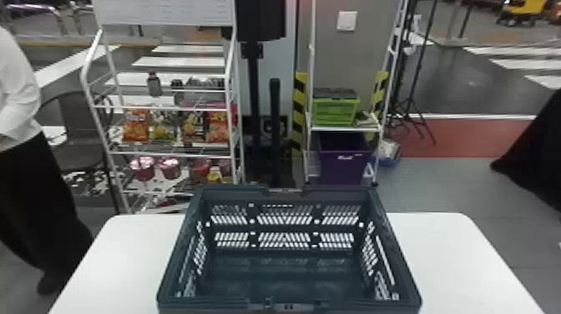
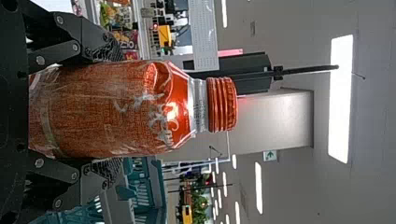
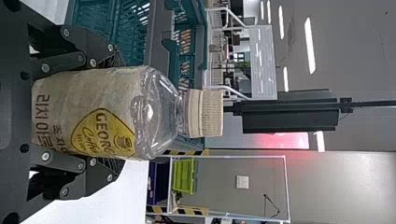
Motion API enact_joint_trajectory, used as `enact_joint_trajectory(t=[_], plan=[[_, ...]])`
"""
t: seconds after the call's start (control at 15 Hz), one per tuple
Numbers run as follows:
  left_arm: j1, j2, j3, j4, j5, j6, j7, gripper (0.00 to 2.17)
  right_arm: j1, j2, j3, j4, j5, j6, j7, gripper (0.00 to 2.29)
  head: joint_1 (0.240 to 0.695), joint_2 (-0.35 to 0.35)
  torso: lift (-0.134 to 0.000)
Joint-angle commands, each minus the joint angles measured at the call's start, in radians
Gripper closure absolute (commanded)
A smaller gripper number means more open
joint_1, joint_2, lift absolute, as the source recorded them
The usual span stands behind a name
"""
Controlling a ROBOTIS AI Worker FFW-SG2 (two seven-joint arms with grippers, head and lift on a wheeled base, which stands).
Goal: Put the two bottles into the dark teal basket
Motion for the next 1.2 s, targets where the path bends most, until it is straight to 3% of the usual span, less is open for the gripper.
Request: enact_joint_trajectory(t=[0.0, 0.67, 0.93, 1.13], plan=[[0.000, -0.003, 0.000, 0.008, -0.002, -0.012, 0.000, 2.03, 0.005, 0.006, 0.002, 0.001, 0.000, -0.009, 0.001, 2.02, 0.499, 0.000, 0.000], [0.003, -0.003, 0.000, 0.009, 0.004, -0.025, -0.002, 2.03, 0.012, 0.029, 0.002, -0.041, 0.006, -0.015, 0.001, 2.02, 0.499, 0.000, 0.000], [0.009, -0.003, 0.000, 0.008, 0.006, -0.040, -0.002, 2.03, -0.001, 0.038, -0.003, -0.173, 0.005, 0.077, 0.001, 2.02, 0.499, 0.000, 0.000], [0.010, -0.003, 0.000, 0.011, 0.004, -0.037, -0.002, 2.03, -0.049, 0.054, -0.003, -0.277, 0.005, 0.245, 0.000, 2.02, 0.499, 0.000, 0.000]])
